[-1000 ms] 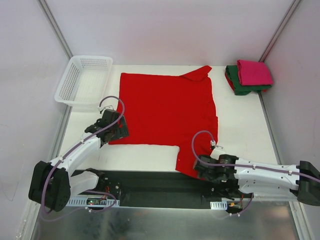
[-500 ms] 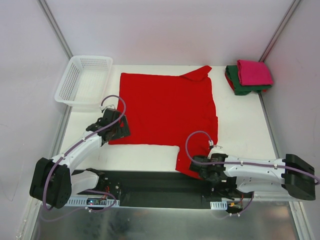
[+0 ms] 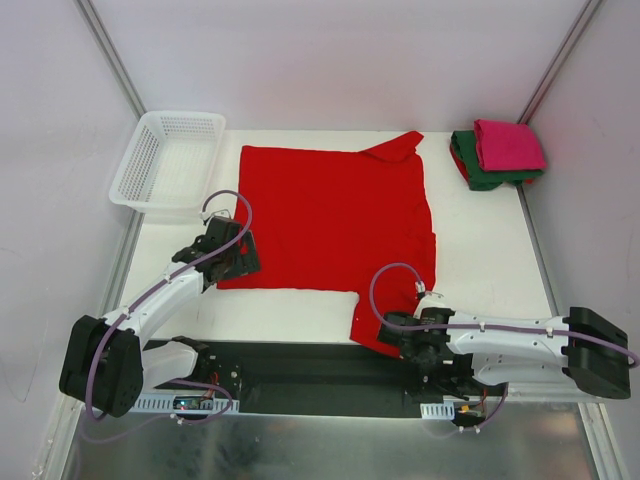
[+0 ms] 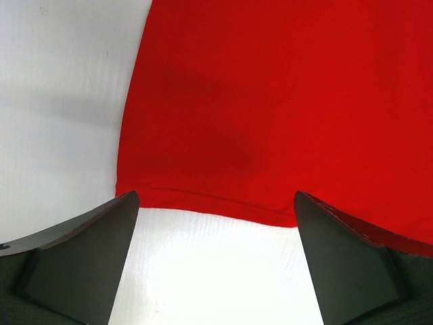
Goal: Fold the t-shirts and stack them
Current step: Grap the side of the flattened tshirt closest away from the robot with both arms
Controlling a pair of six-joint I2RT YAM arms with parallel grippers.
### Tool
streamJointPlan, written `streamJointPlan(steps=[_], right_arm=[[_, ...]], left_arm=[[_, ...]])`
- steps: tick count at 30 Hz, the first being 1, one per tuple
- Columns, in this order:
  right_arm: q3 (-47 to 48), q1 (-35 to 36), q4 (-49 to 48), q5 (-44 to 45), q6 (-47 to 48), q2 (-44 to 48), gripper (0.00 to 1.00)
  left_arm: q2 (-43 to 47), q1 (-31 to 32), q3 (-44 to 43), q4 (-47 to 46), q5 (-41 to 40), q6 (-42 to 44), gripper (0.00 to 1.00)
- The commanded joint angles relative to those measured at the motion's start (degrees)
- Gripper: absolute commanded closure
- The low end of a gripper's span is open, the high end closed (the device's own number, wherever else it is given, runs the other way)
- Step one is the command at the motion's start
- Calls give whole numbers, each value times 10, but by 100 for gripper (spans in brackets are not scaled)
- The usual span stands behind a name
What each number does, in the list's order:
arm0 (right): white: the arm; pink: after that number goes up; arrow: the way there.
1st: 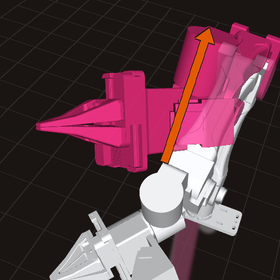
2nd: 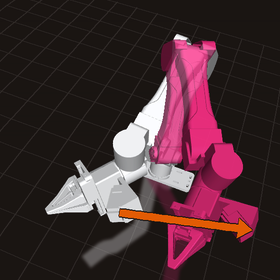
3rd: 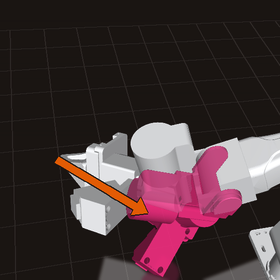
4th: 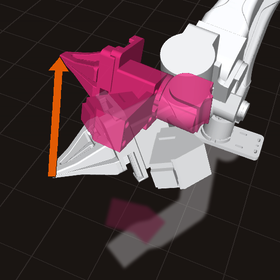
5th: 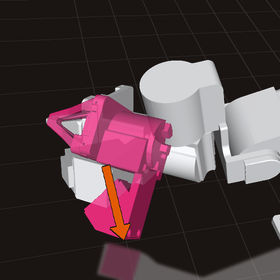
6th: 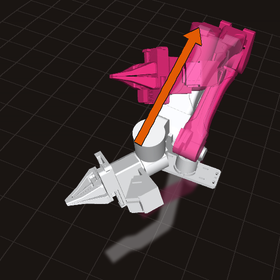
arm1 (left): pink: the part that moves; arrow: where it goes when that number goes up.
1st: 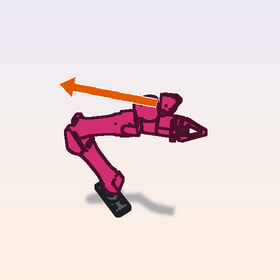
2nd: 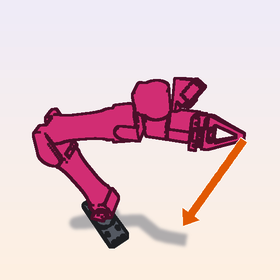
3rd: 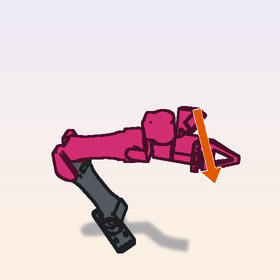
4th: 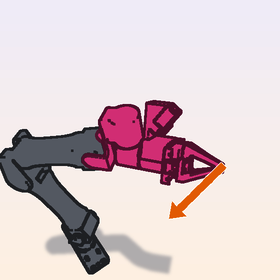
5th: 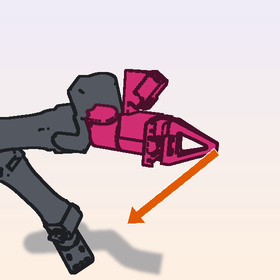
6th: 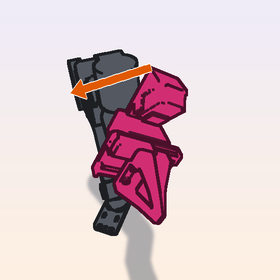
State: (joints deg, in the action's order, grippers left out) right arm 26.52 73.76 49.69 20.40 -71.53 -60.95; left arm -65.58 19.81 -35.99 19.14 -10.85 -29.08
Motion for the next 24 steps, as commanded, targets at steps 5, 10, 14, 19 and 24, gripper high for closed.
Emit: streamJointPlan(steps=[5, 10, 14, 19, 24], right_arm=[[51, 28, 23, 56, 10, -9, 99], [118, 54, 83, 117, 17, -16, 99], [153, 55, 102, 142, 31, -25, 99], [161, 55, 110, 149, 34, -26, 99], [177, 54, 109, 155, 63, -28, 99]], left_arm=[[10, -2, -9, -4, -5, 10, 1], [15, -2, -3, -3, -5, 10, 1], [14, -3, -2, -2, -8, 13, 1], [2, -5, -15, 13, -27, 24, 1], [-39, -21, -52, 68, -78, 31, 1]])
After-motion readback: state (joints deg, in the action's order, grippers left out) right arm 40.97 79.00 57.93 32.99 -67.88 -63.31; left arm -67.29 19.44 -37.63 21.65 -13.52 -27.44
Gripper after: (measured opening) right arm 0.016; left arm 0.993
